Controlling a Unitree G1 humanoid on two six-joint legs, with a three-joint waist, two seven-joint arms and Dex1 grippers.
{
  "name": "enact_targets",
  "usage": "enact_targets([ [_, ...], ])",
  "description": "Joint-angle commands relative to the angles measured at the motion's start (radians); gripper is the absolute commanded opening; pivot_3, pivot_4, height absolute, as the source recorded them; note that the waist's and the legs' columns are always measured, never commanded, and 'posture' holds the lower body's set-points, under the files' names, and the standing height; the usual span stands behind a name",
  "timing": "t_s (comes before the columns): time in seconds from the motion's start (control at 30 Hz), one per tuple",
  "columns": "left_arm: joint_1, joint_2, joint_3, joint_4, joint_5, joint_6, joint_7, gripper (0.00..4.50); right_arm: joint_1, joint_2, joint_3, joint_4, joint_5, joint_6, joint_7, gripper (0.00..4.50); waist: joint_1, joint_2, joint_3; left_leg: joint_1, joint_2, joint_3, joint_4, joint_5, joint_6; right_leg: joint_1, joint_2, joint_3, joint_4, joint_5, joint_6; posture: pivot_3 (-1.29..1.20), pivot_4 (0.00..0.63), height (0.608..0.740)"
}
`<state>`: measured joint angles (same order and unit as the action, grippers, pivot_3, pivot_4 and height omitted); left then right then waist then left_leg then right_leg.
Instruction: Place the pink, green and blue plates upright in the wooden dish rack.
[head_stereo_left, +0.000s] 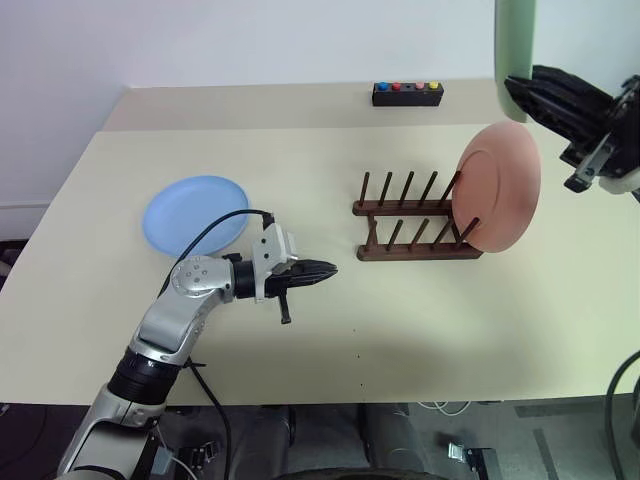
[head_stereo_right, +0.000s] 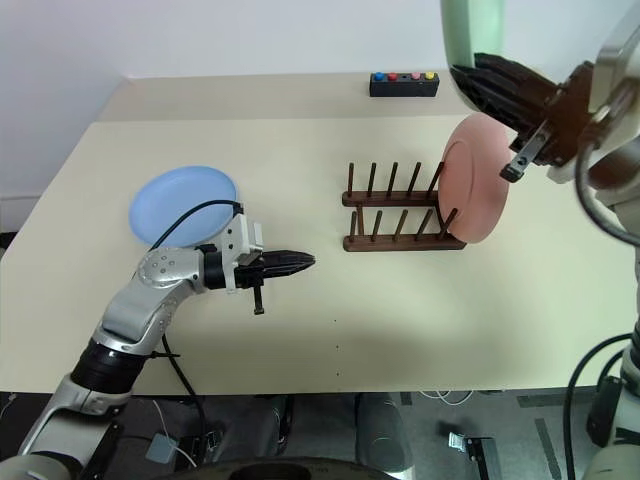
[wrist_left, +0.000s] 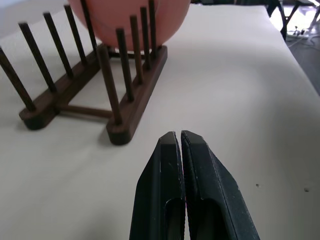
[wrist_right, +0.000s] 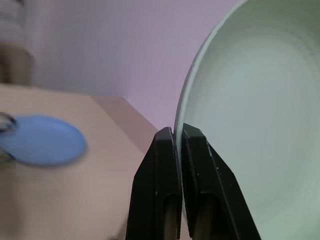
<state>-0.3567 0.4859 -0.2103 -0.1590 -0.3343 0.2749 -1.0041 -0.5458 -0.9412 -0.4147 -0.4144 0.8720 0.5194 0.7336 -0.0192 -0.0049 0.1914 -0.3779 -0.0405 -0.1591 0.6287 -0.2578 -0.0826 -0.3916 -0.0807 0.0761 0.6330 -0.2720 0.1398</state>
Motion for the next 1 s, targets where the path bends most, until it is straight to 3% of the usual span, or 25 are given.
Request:
enact_targets([
  [0.03, 0.012, 0.009, 0.016, -0.02, 0.001, -0.026, -0.003, 0.08, -0.036, 0.026, -0.031, -0.036, 0.21, 0.094, -0.024, 0.09, 0.003, 0.0, 0.0, 0.0, 0.0, 0.0, 0.0, 0.0, 0.0, 0.0, 0.0, 0.0, 0.0, 0.0, 0.0, 0.0, 0.15, 0.74],
  [0.27, 0.012, 0.017, 0.01, -0.006, 0.011, -0.03, -0.007, 0.08, 0.022, 0.112, -0.03, 0.018, 0.385, 0.189, -0.079, 0.09, 0.006, 0.0, 0.0, -0.002, 0.0, 0.0, 0.001, 0.0, 0.0, -0.001, 0.0, 0.0, 0.0, 0.0, 0.0, 0.0, 0.15, 0.74],
  [0.53, 0.004, 0.017, 0.013, -0.011, 0.013, -0.021, -0.003, 0.08, 0.043, 0.172, -0.042, 0.147, 0.452, 0.239, -0.118, 0.09, 0.004, 0.0, 0.0, -0.004, 0.0, 0.0, 0.001, 0.0, 0.0, -0.003, 0.001, 0.0, 0.001, 0.0, 0.0, 0.0, 0.15, 0.74],
  [1.0, 0.003, 0.014, 0.008, -0.027, 0.016, -0.015, 0.012, 0.08, 0.099, 0.208, -0.004, 0.222, 0.377, 0.253, -0.066, 0.09, 0.003, 0.0, 0.0, -0.007, 0.0, 0.0, 0.002, 0.0, 0.0, -0.007, 0.001, 0.0, 0.001, 0.0, 0.0, 0.0, 0.15, 0.74],
])
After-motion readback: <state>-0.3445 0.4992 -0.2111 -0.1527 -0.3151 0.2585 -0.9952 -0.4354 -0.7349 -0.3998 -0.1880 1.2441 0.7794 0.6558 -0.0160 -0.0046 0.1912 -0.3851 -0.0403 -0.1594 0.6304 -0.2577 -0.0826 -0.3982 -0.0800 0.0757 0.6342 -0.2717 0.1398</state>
